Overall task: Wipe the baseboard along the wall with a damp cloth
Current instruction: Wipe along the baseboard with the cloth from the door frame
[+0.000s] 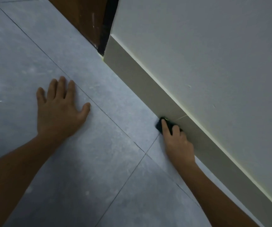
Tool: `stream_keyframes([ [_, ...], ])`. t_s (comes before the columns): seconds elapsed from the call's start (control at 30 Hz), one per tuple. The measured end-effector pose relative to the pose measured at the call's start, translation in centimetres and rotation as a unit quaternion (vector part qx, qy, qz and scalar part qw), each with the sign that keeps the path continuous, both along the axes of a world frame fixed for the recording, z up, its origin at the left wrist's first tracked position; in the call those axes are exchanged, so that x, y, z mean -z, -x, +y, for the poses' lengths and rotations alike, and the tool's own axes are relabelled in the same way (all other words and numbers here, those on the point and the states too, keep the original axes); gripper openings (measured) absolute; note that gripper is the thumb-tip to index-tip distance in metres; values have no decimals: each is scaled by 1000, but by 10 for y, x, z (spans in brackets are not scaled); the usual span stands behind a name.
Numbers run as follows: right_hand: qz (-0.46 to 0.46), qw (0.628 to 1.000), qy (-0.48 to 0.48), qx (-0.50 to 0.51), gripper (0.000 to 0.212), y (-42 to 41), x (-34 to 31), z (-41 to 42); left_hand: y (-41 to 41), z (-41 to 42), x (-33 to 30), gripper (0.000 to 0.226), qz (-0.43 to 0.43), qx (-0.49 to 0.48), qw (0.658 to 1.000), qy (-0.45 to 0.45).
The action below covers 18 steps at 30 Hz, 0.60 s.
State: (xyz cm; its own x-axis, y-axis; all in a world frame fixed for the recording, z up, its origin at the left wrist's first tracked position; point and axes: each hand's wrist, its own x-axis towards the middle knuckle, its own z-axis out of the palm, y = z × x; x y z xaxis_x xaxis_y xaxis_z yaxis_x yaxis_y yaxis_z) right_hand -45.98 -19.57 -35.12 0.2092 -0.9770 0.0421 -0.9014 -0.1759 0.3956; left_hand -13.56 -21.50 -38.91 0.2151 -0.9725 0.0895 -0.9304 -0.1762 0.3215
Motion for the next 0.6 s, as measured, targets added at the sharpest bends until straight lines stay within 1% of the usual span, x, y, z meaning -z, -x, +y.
stream_keyframes([
  [0.07, 31, 999, 29, 2, 73, 18, -3, 10, 2, 1, 4, 81, 3, 2, 1000, 1],
  [0.1, 28, 998, 48, 6, 74, 18, -5, 13, 0, 1, 5, 80, 2, 2, 1000, 1],
  [0.17, -4, 996, 81, 31, 74, 11, -5, 19, -2, 4, 10, 80, -1, -1, 1000, -6],
  [0.27, -61, 988, 132, 57, 81, 3, -4, 20, 4, 14, 12, 76, -9, -19, 999, -44],
  [0.33, -75, 986, 138, 58, 81, 5, -3, 15, 20, 20, 5, 69, 15, -28, 998, -52],
  [0.4, -69, 990, 116, 48, 79, 11, 4, 17, 56, 24, -3, 65, 40, 1, 999, -27],
  [0.43, -65, 992, 95, 43, 79, 11, 7, 19, 74, 31, -5, 68, 57, 12, 998, -22],
  [0.5, -91, 990, 83, 66, 81, 10, 10, 23, 107, 41, -4, 78, 58, 22, 997, -42],
  [0.53, -105, 987, 99, 75, 81, 8, 7, 23, 115, 43, -2, 82, 49, 16, 998, -44],
  [0.6, -118, 977, 163, 77, 78, 8, 4, 17, 122, 39, 0, 85, 10, 11, 999, -34],
])
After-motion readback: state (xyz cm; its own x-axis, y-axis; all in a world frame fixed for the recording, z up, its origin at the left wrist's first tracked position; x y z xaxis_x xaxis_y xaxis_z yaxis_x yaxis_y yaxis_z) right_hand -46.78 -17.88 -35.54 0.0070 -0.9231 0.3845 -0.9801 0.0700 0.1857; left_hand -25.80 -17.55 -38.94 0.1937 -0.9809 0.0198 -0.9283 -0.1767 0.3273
